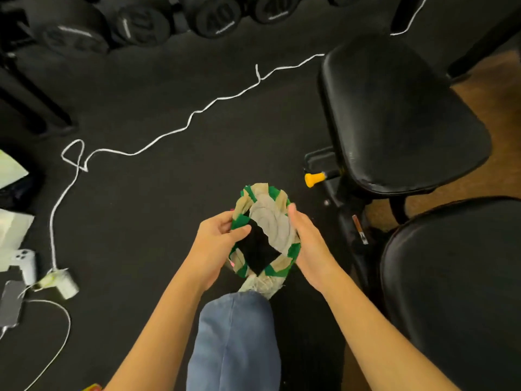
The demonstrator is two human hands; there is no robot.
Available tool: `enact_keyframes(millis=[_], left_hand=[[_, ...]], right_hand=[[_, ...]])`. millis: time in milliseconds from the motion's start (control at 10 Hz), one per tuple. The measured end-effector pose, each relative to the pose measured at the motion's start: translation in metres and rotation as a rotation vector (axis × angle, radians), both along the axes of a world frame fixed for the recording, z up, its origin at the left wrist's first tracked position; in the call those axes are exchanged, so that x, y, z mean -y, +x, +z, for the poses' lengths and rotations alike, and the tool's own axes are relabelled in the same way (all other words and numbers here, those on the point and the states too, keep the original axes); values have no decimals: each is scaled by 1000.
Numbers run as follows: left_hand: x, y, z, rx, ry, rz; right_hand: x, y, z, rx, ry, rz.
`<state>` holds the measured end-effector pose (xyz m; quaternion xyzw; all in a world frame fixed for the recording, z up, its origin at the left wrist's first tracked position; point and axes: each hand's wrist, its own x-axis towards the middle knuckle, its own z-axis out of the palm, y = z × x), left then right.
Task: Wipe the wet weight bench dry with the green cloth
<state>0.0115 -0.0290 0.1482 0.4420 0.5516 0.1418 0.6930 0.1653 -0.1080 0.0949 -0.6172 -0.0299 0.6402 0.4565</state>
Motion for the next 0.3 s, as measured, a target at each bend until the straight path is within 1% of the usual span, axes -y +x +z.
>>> enact_keyframes(millis=[100,200,300], left_hand=[[-6,-17,-33,-62,2,59],[-12,-34,-70,-190,17,103],[-24,-38,-93,-392,45,46]], right_hand=[[-4,-14,-23,266,-51,244],[-12,-29,-39,367,-58,374],[-20,-36,-49,509,-133,462]])
